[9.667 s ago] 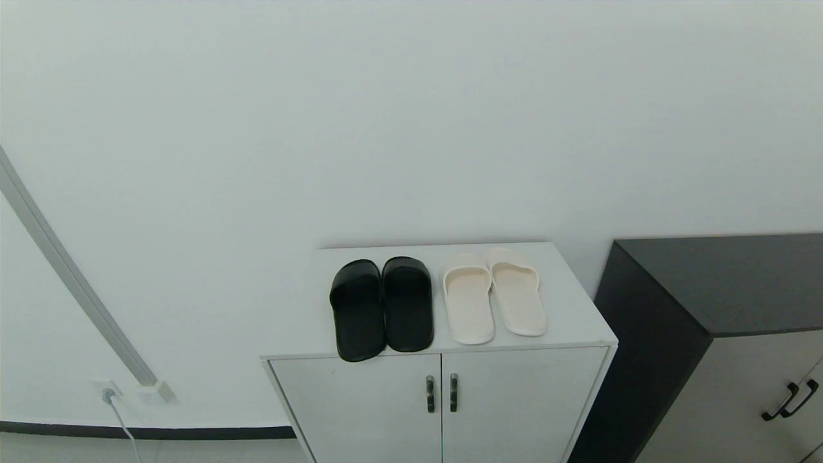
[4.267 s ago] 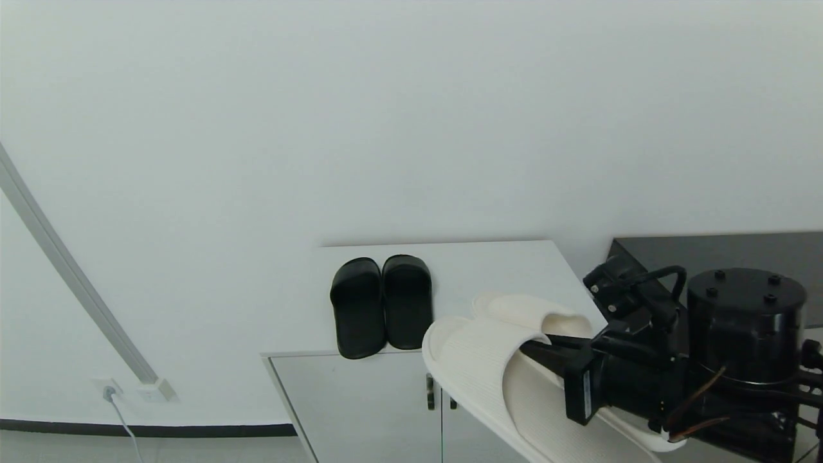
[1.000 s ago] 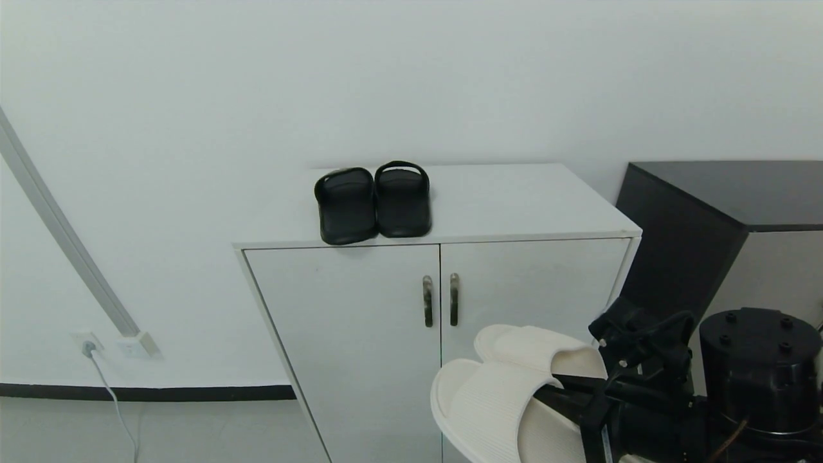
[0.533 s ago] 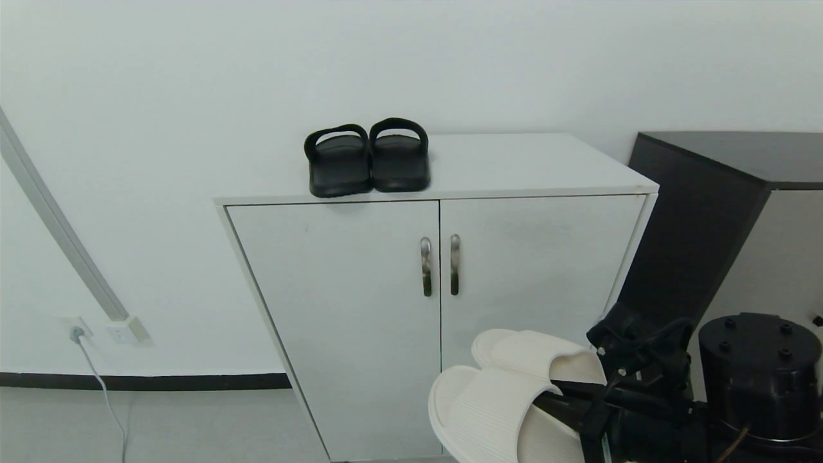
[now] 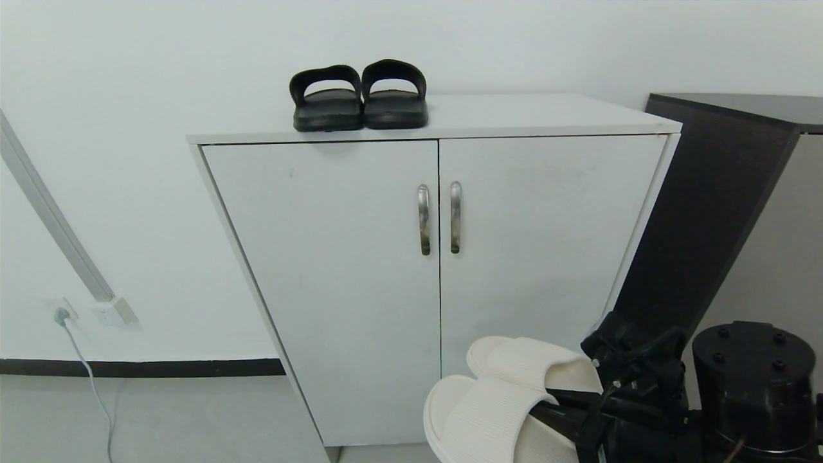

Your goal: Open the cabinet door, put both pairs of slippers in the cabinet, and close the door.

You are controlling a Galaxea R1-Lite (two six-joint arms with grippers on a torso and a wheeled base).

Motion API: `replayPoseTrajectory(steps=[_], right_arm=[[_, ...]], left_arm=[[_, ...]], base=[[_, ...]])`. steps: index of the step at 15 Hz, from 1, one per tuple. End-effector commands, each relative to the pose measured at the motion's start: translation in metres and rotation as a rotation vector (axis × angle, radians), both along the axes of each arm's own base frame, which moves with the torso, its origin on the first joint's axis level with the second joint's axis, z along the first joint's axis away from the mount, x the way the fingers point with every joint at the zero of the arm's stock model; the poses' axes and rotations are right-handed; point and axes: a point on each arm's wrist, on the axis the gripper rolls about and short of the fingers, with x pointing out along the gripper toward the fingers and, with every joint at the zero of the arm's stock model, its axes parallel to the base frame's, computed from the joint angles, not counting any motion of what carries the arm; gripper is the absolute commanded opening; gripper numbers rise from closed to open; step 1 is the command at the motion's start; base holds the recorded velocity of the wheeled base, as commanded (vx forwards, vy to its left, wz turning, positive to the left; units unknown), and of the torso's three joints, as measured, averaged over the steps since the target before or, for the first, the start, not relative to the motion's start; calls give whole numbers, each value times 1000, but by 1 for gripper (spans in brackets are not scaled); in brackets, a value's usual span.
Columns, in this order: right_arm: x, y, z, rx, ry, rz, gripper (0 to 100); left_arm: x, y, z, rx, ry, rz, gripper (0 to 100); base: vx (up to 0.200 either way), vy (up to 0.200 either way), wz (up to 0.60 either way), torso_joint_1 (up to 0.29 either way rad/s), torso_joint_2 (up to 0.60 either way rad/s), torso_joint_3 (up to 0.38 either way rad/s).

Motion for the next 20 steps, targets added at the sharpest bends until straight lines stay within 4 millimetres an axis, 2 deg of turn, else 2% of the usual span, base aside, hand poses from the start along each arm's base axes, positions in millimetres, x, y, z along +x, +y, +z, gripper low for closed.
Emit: replayPoseTrajectory(steps=[1,6,8,10,13,16,18,20], right_arm=[[0,1,-1,-4,4,3,0],[0,0,-2,-4,6,1,0],[0,0,-1,11,-7,0,0],[1,2,-2,25,-19,-1,0],[1,2,-4,29,-23,-1,0],[2,2,-4,28,-23,-3,0],[1,2,-5,26,-23,-2,0],[2,2,-4,26,-25,-3,0]], left_arm=[[0,0,0,-1,-1,0,100],[0,0,0,13,-3,2,100],[4,0,3,27,48,17,100],[11,0,36,21,33,3,100],[28,-4,66,7,90,-215,100],[60,-9,96,-20,188,-414,100],[80,-13,118,-37,178,-567,100],[108,-16,131,-37,146,-682,100]], base=[[0,0,0,-7,315,271],[0,0,0,0,13,6],[0,0,0,-9,28,52],[0,0,0,-10,144,100],[0,0,0,2,20,15],[0,0,0,0,0,0],[0,0,0,0,0,0],[0,0,0,0,0,0]])
